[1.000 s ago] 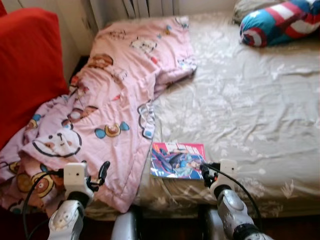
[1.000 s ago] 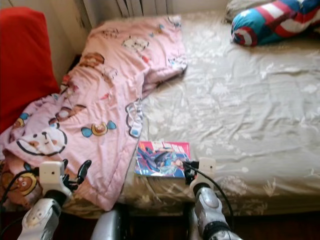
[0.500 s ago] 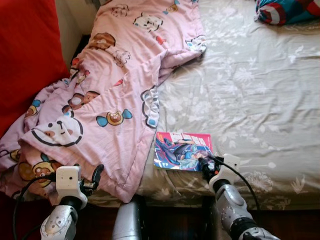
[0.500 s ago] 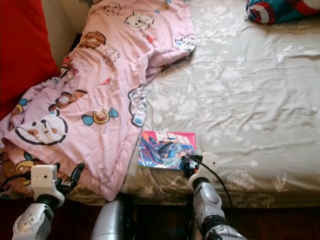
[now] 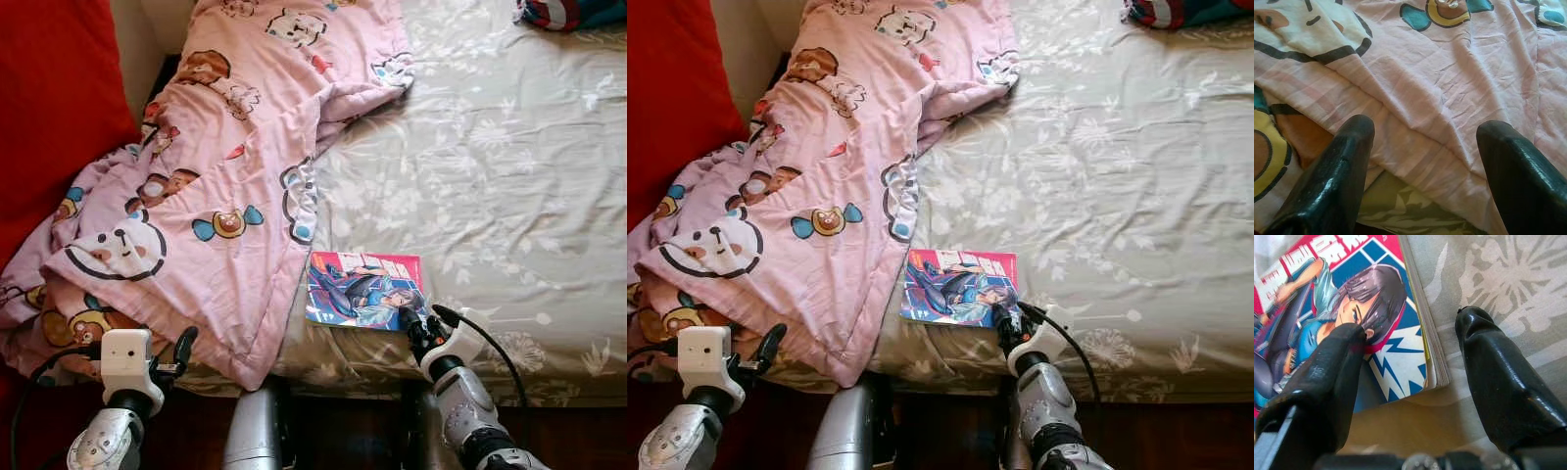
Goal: Clean up the room
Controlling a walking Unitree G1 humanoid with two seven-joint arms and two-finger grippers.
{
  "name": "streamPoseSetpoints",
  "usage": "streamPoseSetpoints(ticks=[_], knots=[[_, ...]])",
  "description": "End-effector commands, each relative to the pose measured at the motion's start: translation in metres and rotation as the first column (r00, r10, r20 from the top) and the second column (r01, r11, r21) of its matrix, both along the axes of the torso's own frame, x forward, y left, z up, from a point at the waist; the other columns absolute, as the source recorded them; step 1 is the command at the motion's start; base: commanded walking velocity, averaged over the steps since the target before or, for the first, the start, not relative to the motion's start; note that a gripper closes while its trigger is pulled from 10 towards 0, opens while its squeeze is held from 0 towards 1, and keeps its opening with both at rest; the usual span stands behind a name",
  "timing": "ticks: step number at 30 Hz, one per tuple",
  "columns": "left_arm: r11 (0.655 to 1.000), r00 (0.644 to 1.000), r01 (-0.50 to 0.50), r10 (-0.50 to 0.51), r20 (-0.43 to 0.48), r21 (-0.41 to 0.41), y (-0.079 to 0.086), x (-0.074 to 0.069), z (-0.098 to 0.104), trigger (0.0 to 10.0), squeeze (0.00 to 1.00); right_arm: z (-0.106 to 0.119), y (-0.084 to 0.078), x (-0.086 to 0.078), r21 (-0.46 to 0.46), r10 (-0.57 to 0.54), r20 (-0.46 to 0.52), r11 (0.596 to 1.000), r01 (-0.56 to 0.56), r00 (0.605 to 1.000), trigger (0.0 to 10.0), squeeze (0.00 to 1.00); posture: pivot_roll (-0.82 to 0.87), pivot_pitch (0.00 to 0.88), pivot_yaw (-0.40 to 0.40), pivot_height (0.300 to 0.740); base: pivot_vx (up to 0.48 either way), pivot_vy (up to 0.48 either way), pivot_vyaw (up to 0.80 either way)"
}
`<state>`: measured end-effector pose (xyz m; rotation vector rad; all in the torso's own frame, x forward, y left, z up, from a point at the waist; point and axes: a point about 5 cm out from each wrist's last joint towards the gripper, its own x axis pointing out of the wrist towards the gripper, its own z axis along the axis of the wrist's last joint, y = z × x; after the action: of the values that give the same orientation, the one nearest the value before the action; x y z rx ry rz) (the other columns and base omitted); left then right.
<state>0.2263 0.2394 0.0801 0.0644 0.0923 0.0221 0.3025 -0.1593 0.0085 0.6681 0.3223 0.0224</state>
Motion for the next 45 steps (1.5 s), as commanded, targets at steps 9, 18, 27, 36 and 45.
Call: streamPoseSetpoints(ticks=[9,18,27,36,45], knots=[[0.999,0.998,-0.025,0.026,-0.060,0.024,0.012,-0.015,-0.005,10.0,0.00,-0.038,0.020,-0.038,0.143,0.087,-0.184,0.988,-0.060,0.979,10.0,0.00,0.26,0.322,0.151,0.583,0.000,0.000,0.00],[0.999,0.997,-0.022,0.025,-0.069,0.046,0.017,-0.019,-0.002,10.0,0.00,-0.040,0.032,-0.041,0.218,0.154,-0.170,0.969,-0.115,0.973,10.0,0.00,0.28,0.322,0.167,0.583,0.000,0.000,0.00],[0.998,0.997,-0.006,0.011,-0.071,0.060,0.016,-0.017,0.000,10.0,0.00,-0.038,0.036,-0.040,0.269,0.165,-0.153,0.956,-0.119,0.974,9.5,0.00,0.28,0.316,0.171,0.583,0.000,0.000,0.00],[0.998,0.997,0.009,-0.003,-0.077,0.068,0.015,-0.016,-0.002,10.0,0.00,-0.038,0.041,-0.042,0.290,0.222,-0.143,0.941,-0.174,0.964,2.0,0.00,0.27,0.309,0.169,0.583,0.000,0.000,0.00],[0.998,0.997,0.008,-0.002,-0.076,0.068,0.014,-0.015,-0.002,10.0,0.00,-0.039,0.040,-0.043,0.289,0.227,-0.141,0.940,-0.179,0.964,0.0,0.00,0.27,0.311,0.165,0.583,0.000,0.000,0.00]])
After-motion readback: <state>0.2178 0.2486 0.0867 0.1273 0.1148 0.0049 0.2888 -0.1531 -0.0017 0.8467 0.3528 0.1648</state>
